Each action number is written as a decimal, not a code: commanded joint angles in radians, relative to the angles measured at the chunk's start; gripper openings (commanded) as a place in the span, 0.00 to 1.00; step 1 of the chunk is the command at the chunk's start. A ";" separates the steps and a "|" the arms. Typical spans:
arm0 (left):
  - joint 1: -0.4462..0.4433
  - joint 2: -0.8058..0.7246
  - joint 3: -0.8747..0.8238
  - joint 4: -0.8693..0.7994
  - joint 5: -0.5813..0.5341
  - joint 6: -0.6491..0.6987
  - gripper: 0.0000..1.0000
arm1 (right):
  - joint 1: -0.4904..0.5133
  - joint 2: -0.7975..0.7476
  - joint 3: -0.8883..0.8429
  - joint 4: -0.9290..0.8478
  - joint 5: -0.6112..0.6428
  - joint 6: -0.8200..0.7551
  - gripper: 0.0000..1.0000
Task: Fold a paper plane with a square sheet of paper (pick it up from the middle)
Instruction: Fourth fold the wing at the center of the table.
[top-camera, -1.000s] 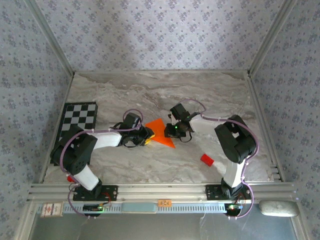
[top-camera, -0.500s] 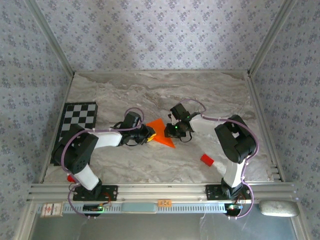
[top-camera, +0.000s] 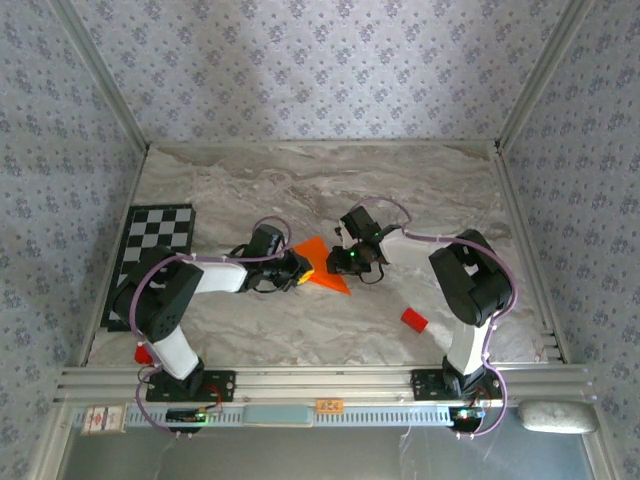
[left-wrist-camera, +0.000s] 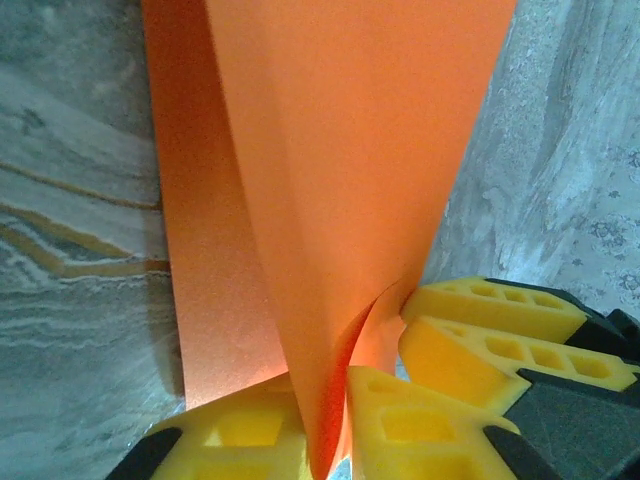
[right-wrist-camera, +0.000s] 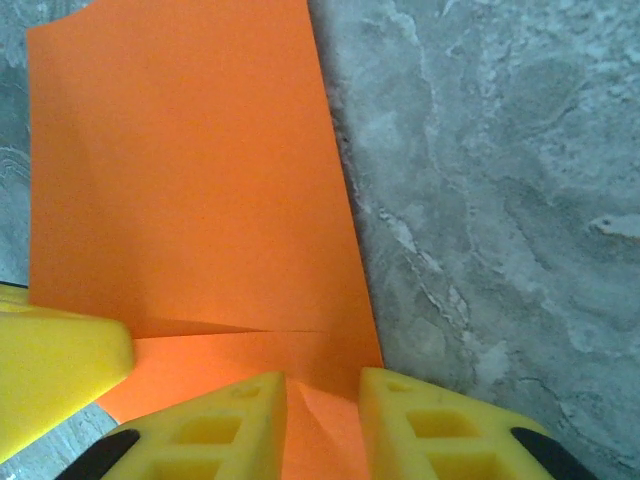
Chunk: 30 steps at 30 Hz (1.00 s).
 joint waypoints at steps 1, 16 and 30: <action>-0.006 -0.009 0.024 -0.003 -0.006 0.002 0.13 | -0.011 -0.038 -0.013 0.003 0.005 -0.041 0.31; -0.006 -0.105 0.066 -0.145 -0.100 -0.019 0.01 | 0.087 -0.262 -0.162 0.156 0.288 -0.373 0.66; -0.005 -0.094 0.108 -0.209 -0.101 -0.061 0.01 | 0.203 -0.225 -0.409 0.648 0.327 -0.723 0.56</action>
